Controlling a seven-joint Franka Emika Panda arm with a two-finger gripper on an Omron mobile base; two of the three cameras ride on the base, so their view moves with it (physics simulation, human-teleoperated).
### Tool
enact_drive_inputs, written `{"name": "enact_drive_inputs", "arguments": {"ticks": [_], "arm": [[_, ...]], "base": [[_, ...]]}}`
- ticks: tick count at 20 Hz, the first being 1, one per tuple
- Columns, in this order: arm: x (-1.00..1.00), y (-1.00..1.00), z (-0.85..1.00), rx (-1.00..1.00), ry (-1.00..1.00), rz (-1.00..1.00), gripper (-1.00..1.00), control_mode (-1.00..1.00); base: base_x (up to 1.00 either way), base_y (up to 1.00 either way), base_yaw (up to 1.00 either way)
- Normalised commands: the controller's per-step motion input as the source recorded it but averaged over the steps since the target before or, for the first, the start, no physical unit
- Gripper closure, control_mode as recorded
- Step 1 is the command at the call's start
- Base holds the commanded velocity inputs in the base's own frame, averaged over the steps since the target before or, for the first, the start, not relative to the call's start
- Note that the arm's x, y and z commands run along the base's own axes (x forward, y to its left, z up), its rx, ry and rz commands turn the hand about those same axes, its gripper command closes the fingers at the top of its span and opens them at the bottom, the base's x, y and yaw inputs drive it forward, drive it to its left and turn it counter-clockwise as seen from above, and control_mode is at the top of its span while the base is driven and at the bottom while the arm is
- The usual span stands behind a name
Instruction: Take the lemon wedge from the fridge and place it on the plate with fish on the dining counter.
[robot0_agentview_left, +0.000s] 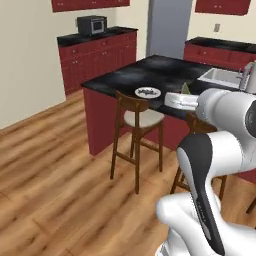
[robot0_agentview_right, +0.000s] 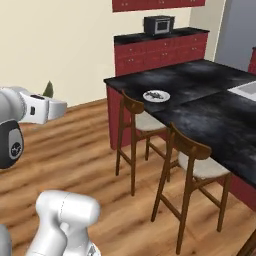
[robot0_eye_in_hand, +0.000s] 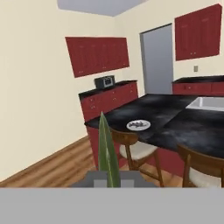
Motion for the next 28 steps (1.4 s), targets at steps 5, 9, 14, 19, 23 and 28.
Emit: {"name": "enact_drive_inputs", "arguments": {"ticks": [5,9,14,19,23,28], "arm": [[0.00,0.00,0.00,0.00,0.00,0.00,1.00,1.00],[0.00,0.00,0.00,0.00,0.00,0.00,1.00,1.00],[0.00,0.00,0.00,0.00,0.00,0.00,1.00,1.00],[0.00,0.00,0.00,0.00,0.00,0.00,1.00,1.00],[0.00,0.00,0.00,0.00,0.00,0.00,1.00,1.00],[0.00,0.00,0.00,0.00,0.00,0.00,1.00,1.00]], "base": [[1.00,1.00,-0.51],[1.00,0.99,-0.51],[1.00,0.62,-0.51],[0.91,0.10,-0.55],[0.99,0.16,-0.36],[1.00,0.58,-0.26]]}}
